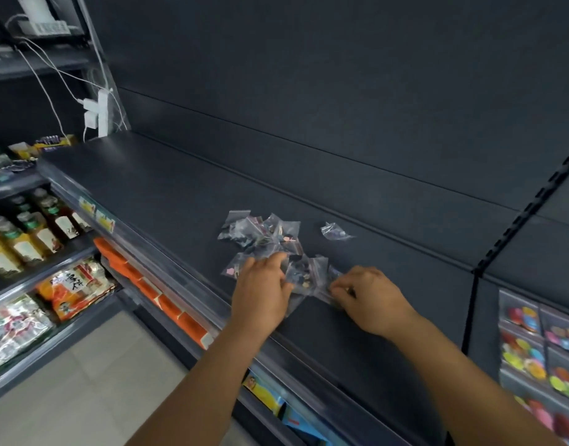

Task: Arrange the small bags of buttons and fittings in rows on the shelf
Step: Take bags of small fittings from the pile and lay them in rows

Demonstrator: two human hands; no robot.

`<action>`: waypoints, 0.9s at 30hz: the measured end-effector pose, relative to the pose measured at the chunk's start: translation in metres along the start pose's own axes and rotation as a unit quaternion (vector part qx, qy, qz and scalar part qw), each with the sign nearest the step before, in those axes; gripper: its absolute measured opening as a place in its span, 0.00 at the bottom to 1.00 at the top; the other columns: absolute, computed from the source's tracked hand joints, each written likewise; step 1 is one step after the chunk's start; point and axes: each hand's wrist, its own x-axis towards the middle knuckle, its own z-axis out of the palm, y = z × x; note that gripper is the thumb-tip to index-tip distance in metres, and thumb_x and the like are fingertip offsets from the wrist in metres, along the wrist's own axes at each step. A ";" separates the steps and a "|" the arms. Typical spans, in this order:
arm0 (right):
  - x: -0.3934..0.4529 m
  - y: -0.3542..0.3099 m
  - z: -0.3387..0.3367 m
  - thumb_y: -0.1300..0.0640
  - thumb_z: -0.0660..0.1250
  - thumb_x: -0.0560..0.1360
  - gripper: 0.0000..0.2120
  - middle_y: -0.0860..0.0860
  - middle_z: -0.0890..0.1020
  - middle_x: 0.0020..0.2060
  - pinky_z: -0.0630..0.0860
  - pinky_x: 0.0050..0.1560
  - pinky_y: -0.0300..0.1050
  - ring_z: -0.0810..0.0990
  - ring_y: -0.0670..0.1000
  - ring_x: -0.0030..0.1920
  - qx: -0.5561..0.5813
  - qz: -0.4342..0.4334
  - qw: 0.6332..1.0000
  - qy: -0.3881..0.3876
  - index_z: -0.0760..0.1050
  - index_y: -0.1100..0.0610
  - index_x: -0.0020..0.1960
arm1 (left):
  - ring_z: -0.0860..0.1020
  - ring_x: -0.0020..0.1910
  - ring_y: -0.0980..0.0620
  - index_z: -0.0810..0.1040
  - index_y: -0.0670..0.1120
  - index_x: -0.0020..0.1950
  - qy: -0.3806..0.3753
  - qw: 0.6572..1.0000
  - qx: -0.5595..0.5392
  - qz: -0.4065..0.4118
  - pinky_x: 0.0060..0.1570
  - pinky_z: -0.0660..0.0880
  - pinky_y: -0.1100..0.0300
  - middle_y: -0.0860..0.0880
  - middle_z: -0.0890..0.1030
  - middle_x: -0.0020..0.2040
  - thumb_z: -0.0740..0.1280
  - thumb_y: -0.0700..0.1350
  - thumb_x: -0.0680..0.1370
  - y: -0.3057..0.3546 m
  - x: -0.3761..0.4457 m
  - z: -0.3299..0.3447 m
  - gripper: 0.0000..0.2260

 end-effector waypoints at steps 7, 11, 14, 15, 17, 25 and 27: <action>0.017 -0.007 -0.005 0.61 0.64 0.70 0.22 0.46 0.76 0.57 0.72 0.60 0.48 0.73 0.53 0.60 0.060 0.018 0.997 -0.046 0.73 0.48 0.63 | 0.75 0.50 0.52 0.81 0.52 0.43 -0.008 0.995 -0.100 -0.005 0.48 0.71 0.60 0.58 0.81 0.39 0.68 0.46 0.76 -0.008 0.007 -0.003 0.03; 0.015 -0.009 -0.005 0.61 0.66 0.71 0.19 0.51 0.76 0.53 0.73 0.53 0.44 0.75 0.53 0.55 0.040 0.084 0.994 -0.050 0.71 0.53 0.61 | 0.78 0.45 0.53 0.75 0.52 0.42 -0.011 0.986 -0.163 0.013 0.45 0.75 0.59 0.57 0.79 0.39 0.64 0.43 0.78 -0.004 0.014 -0.011 0.06; 0.009 -0.010 -0.009 0.61 0.66 0.71 0.16 0.45 0.76 0.44 0.71 0.42 0.36 0.74 0.48 0.48 0.053 0.121 0.990 -0.057 0.73 0.52 0.58 | 0.77 0.38 0.64 0.71 0.51 0.43 -0.029 0.975 -0.217 0.031 0.38 0.70 0.73 0.58 0.79 0.39 0.61 0.41 0.80 0.005 0.014 -0.018 0.08; 0.007 -0.010 -0.009 0.60 0.67 0.71 0.12 0.42 0.75 0.39 0.70 0.38 0.34 0.74 0.47 0.45 0.057 0.127 0.989 -0.051 0.75 0.50 0.53 | 0.76 0.38 0.67 0.70 0.52 0.42 -0.036 0.971 -0.235 0.033 0.37 0.70 0.75 0.58 0.80 0.39 0.60 0.41 0.80 0.007 0.014 -0.018 0.09; 0.000 -0.010 -0.011 0.60 0.67 0.70 0.05 0.41 0.75 0.34 0.69 0.34 0.33 0.75 0.47 0.40 0.081 0.147 0.986 -0.021 0.76 0.50 0.43 | 0.78 0.37 0.65 0.69 0.53 0.41 -0.050 0.962 -0.266 0.030 0.37 0.73 0.71 0.56 0.82 0.41 0.59 0.42 0.81 0.011 0.014 -0.016 0.10; -0.049 -0.007 -0.029 0.58 0.69 0.73 0.06 0.50 0.80 0.33 0.76 0.38 0.45 0.76 0.49 0.34 0.405 0.287 0.835 0.237 0.75 0.56 0.38 | 0.78 0.31 0.58 0.72 0.51 0.42 -0.112 0.921 -0.368 0.058 0.43 0.79 0.51 0.53 0.83 0.37 0.60 0.41 0.80 0.058 0.013 -0.005 0.08; -0.066 -0.009 -0.032 0.60 0.68 0.75 0.05 0.51 0.81 0.34 0.78 0.38 0.40 0.79 0.47 0.34 0.468 0.280 0.802 0.243 0.74 0.58 0.40 | 0.77 0.31 0.56 0.72 0.51 0.41 -0.117 0.919 -0.368 0.085 0.40 0.78 0.53 0.52 0.83 0.37 0.60 0.41 0.79 0.079 0.007 0.002 0.08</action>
